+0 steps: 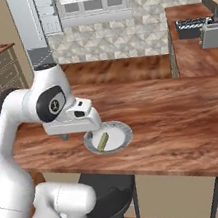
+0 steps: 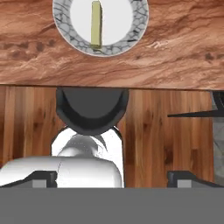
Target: Retrieve the butter from the fridge and place it on a plate on the dining table. Then retrieve the butter knife by the fridge and place it near the plate.
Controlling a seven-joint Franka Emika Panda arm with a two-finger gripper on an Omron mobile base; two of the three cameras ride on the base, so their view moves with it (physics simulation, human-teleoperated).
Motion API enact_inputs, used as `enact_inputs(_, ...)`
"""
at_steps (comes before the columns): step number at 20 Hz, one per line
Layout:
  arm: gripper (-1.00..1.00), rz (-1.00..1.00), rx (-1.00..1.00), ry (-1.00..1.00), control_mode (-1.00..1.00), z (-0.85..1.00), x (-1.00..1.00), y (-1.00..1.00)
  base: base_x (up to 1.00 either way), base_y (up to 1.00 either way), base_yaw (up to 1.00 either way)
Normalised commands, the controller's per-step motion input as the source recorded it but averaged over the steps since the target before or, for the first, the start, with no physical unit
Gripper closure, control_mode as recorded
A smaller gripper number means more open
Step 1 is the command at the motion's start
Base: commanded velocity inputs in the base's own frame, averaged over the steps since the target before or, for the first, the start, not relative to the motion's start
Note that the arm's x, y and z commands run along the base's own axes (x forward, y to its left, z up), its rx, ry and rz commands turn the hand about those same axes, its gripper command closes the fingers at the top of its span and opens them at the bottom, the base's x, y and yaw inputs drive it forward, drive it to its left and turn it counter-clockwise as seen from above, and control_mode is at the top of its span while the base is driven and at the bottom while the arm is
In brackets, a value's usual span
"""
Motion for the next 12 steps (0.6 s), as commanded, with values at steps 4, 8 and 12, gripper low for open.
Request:
enact_inputs(4,-1.0,0.0,0.0,-0.09,-1.0,0.58,-0.78,0.38,0.0,0.0,0.0)
enact_inputs(8,-1.0,0.0,0.0,-0.2,-1.0,0.32,-0.88,0.3,0.0,0.0,0.0)
enact_inputs(12,-1.0,0.0,0.0,-0.26,-1.0,0.03,-0.64,0.15,0.0,0.0,0.0)
